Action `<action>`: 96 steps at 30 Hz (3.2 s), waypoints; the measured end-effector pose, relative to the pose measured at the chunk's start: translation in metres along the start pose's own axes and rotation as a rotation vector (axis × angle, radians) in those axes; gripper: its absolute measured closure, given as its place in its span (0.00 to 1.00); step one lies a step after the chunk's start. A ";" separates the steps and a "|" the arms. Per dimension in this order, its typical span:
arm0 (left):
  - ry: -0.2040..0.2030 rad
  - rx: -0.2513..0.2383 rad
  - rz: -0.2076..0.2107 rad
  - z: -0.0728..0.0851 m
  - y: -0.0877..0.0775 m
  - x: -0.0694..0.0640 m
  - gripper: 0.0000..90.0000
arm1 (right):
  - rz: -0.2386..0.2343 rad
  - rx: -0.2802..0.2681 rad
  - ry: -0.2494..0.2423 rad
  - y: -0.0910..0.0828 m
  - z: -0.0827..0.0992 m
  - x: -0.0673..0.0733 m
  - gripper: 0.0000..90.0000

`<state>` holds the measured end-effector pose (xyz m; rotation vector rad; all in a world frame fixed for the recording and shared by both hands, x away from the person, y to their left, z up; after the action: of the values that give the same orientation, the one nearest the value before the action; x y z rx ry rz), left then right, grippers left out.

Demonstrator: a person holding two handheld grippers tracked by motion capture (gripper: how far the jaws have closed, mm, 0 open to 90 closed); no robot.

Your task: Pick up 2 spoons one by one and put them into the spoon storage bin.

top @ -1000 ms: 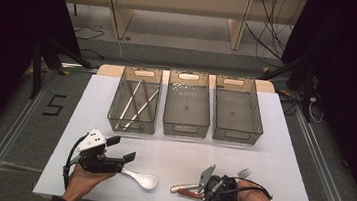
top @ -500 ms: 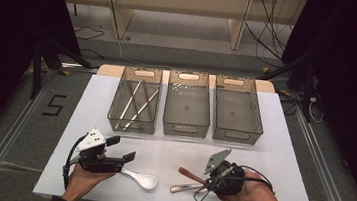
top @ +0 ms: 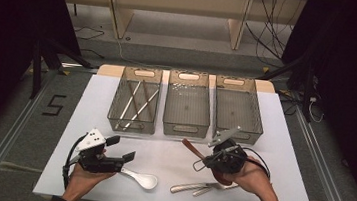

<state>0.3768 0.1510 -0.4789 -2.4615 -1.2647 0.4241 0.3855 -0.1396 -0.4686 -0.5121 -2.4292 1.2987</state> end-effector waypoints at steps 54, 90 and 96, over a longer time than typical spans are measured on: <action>0.003 0.001 0.008 0.000 0.001 -0.002 0.20 | 0.111 -0.205 0.195 0.001 -0.115 -0.081 0.91; 0.000 0.002 0.010 0.001 0.001 -0.001 0.20 | 0.164 -0.253 0.309 0.020 -0.144 -0.125 0.91; 0.001 0.002 0.010 0.001 0.001 -0.001 0.20 | 0.178 -0.246 0.317 0.024 -0.141 -0.133 0.91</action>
<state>0.3764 0.1493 -0.4798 -2.4671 -1.2514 0.4262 0.5699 -0.0867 -0.4314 -0.9427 -2.3222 0.8996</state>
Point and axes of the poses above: each handheld gripper's, and its own axes: y roughly forward along the jaws, z roughly out of its underside, x roughly to its left, the point moved 8 cm from there along y, roughly forward along the jaws, and after that the axes turned 7 degrees about -z, right-handed, at the moved point
